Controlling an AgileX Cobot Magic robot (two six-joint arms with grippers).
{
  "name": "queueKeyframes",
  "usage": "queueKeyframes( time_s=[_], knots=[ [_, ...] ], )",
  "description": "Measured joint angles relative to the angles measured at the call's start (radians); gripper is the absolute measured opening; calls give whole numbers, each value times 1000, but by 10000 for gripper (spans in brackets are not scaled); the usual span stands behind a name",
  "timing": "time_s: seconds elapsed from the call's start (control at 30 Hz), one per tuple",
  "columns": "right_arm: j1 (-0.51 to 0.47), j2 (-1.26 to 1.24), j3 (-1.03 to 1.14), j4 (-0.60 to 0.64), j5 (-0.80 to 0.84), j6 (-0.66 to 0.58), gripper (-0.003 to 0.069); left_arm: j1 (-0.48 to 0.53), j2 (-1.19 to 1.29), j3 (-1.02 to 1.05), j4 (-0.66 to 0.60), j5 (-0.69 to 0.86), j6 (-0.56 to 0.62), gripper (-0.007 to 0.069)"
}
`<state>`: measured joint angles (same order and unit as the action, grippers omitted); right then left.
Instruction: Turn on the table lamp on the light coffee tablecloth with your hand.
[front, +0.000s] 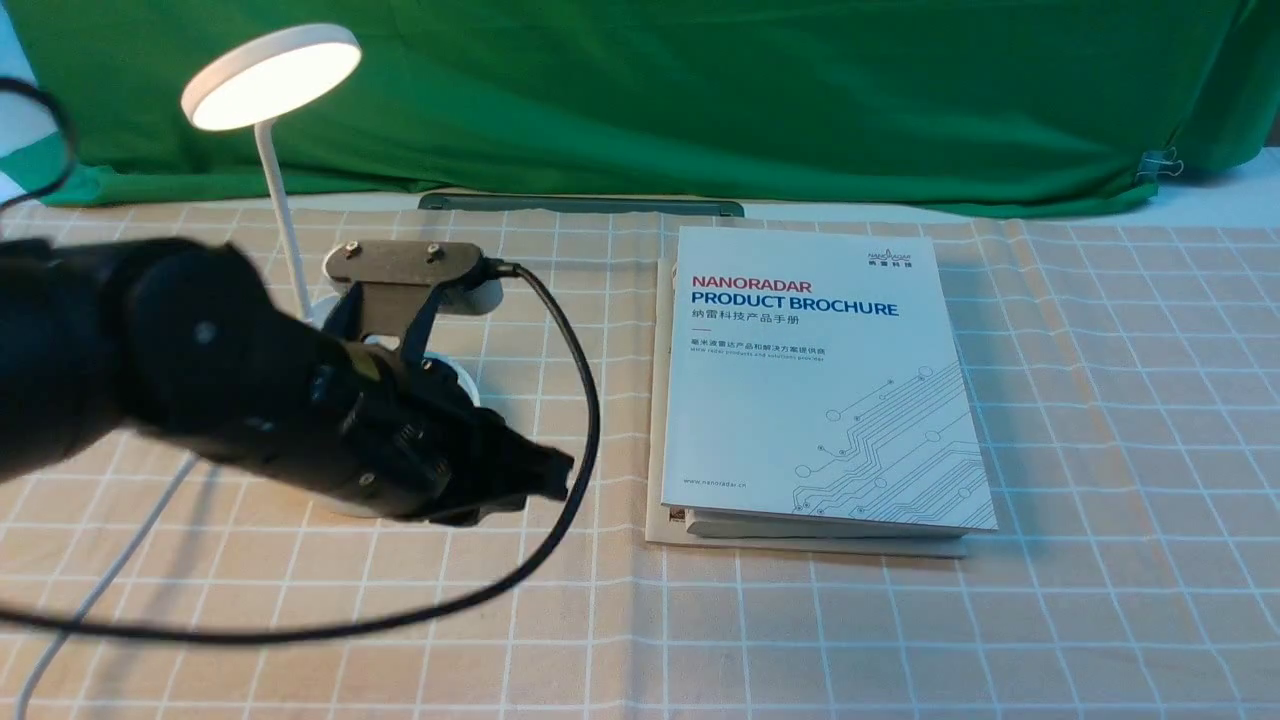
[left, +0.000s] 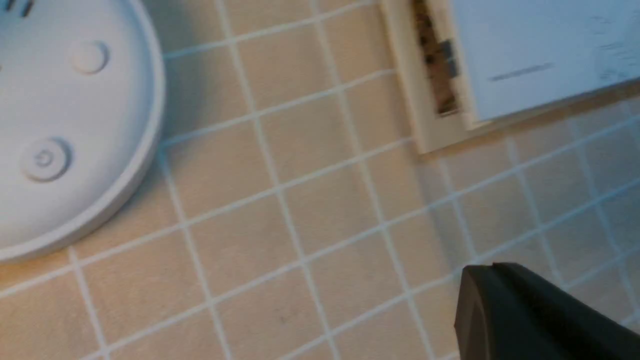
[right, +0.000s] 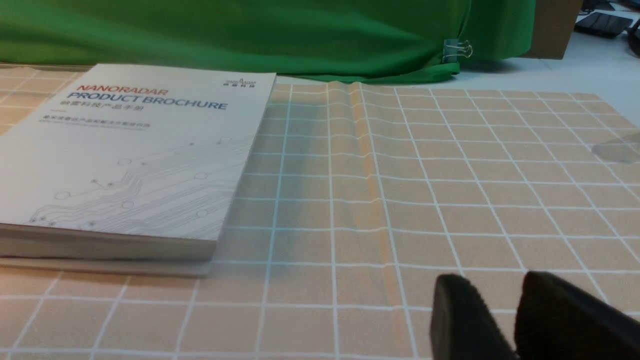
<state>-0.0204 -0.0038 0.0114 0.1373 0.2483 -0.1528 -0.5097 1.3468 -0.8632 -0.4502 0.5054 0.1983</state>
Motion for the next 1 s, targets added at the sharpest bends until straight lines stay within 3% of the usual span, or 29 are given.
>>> queueKeyframes(
  time_s=[0.2, 0.4, 0.7, 0.87, 1.0],
  knots=[
    [0, 0, 0, 0, 0, 0, 241, -49, -277, 138, -55, -200, 82, 1],
    [0, 0, 0, 0, 0, 0, 241, -52, -391, 172, 0, -228, 88, 1],
    [0, 0, 0, 0, 0, 0, 241, -46, -601, 246, 310, -219, 72, 1],
    [0, 0, 0, 0, 0, 0, 241, 44, -783, 422, 480, -389, -29, 1],
    [0, 0, 0, 0, 0, 0, 241, 223, -1031, 670, 523, -566, -108, 1]
  ],
)
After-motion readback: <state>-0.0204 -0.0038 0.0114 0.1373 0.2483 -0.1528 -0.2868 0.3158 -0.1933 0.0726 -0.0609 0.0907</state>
